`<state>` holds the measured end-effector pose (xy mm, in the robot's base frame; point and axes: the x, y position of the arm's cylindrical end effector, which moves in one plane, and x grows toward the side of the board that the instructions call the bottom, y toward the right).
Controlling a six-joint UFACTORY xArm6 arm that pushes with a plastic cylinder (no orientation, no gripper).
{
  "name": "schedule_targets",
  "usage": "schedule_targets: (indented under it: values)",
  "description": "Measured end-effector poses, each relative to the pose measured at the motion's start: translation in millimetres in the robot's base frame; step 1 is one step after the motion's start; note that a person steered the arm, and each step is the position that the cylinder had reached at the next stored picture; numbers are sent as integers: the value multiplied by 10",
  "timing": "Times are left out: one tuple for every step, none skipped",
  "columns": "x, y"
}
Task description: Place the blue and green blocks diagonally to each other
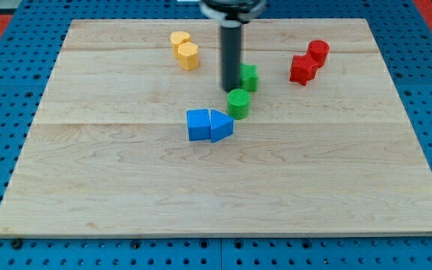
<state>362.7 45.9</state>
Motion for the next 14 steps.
schedule_targets:
  values:
    - [-184,255]
    - [-21,-357]
    - [428,-795]
    - [729,-788]
    - [718,0]
    - [421,18]
    - [628,-464]
    - [377,-350]
    - [221,258]
    - [160,614]
    - [768,1195]
    - [1099,798]
    - [1099,156]
    - [1098,-260]
